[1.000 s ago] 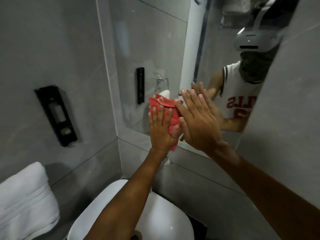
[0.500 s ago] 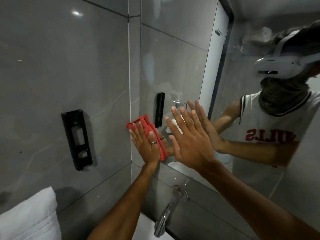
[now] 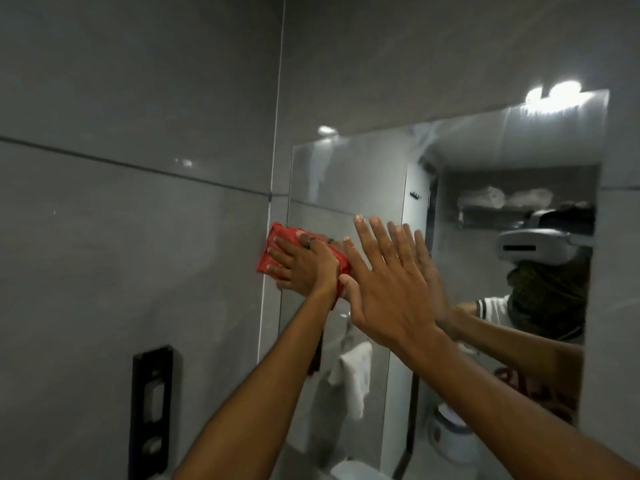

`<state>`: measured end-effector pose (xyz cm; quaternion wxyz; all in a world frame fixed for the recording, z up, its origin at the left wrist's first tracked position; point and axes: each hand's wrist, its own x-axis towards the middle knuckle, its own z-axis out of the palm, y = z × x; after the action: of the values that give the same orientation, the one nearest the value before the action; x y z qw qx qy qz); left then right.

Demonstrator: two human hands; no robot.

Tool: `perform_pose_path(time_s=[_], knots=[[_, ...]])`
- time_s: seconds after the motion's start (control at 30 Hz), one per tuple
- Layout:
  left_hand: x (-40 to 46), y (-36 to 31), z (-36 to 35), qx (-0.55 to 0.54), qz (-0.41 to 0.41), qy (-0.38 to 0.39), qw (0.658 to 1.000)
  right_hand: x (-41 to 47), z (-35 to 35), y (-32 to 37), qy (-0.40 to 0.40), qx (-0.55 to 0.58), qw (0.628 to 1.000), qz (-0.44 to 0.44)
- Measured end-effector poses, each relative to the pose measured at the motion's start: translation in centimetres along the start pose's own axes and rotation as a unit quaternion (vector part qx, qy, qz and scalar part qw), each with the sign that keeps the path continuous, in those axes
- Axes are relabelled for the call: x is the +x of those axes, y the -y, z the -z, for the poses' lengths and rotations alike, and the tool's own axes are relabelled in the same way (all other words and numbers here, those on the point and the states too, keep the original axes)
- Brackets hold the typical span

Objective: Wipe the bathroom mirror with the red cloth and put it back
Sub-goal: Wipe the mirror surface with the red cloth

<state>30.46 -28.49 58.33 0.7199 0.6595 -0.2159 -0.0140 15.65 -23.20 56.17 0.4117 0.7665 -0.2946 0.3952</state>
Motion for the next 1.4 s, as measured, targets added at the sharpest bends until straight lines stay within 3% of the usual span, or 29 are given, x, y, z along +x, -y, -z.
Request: perform_pose_path(time_s=[0.17, 0.27, 0.43, 0.57, 0.73, 0.93, 1.13, 1.3, 1.4], knots=[[2.3, -8.0, 0.3, -0.008, -0.048, 0.013, 0.999, 4.4, 4.0, -3.3, -0.042, -0.063, 0.997, -0.016], [3.8, -11.9, 0.5, -0.015, -0.093, 0.022, 0.995, 5.8, 5.5, -5.5, -0.028, -0.067, 0.997, -0.026], [4.7, -13.1, 0.1, -0.005, -0.187, 0.021, 0.982, 5.7, 6.7, -9.5, -0.017, -0.069, 0.996, -0.053], [4.1, -13.7, -0.1, -0.008, -0.308, 0.029, 0.951, 4.2, 7.0, -12.1, -0.018, -0.077, 0.994, -0.071], [-1.3, -14.4, -1.9, 0.024, -0.467, 0.038, 0.883, 2.6, 7.8, -14.1, -0.028, -0.066, 0.993, -0.09], [-7.9, -14.8, -3.1, 0.051, -0.541, 0.043, 0.838, 0.4, 10.6, -17.2, -0.111, -0.041, 0.986, -0.114], [-15.6, -17.1, -4.2, 0.051, -0.607, 0.078, 0.789, -2.3, 12.8, -20.9, -0.12, -0.06, 0.977, -0.168], [-19.0, -18.5, -4.4, 0.065, -0.61, 0.089, 0.785, -4.3, 13.1, -22.6, -0.148, -0.047, 0.968, -0.198], [-20.4, -18.5, -4.8, 0.07, -0.643, 0.078, 0.759, -5.1, 12.5, -23.1, -0.183, -0.034, 0.956, -0.227]])
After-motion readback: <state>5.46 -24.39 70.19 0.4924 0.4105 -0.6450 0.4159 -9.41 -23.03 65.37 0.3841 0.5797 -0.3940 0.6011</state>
